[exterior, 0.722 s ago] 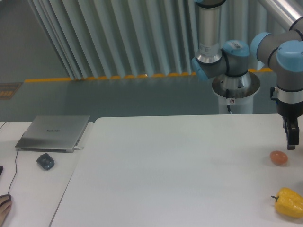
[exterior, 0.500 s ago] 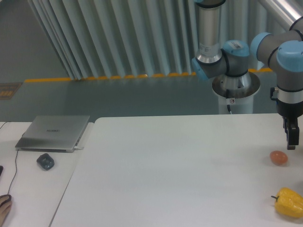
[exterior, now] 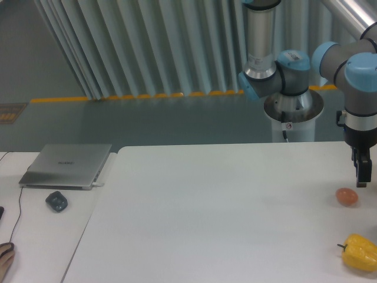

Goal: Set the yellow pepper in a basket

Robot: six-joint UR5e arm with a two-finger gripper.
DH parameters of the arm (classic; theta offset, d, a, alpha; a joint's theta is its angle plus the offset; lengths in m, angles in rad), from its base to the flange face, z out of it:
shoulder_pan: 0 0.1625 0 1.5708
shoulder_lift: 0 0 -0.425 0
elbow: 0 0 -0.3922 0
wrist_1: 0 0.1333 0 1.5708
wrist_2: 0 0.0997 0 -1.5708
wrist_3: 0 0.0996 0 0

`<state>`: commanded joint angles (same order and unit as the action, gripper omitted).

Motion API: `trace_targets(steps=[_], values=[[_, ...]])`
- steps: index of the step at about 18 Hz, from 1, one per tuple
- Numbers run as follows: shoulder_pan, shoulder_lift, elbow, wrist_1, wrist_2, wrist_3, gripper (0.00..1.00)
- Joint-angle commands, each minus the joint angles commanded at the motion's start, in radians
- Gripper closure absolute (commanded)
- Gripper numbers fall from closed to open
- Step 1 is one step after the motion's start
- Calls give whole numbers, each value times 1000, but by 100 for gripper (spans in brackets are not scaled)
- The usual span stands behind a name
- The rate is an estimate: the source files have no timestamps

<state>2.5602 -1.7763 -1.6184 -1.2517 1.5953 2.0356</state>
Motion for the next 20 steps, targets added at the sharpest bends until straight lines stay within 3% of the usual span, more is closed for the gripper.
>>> trace_targets(steps=[4, 6, 9, 13, 16, 20], values=[[0, -8, 8, 8, 0, 3, 0], [-2, -20, 23, 58, 8, 12, 0], [-5, -32, 34, 67, 5, 14, 0], [-54, -103, 101, 80, 26, 14, 0], [-103, -175, 166, 87, 106, 14, 0], [-107, -224, 170, 196, 120, 89, 0]])
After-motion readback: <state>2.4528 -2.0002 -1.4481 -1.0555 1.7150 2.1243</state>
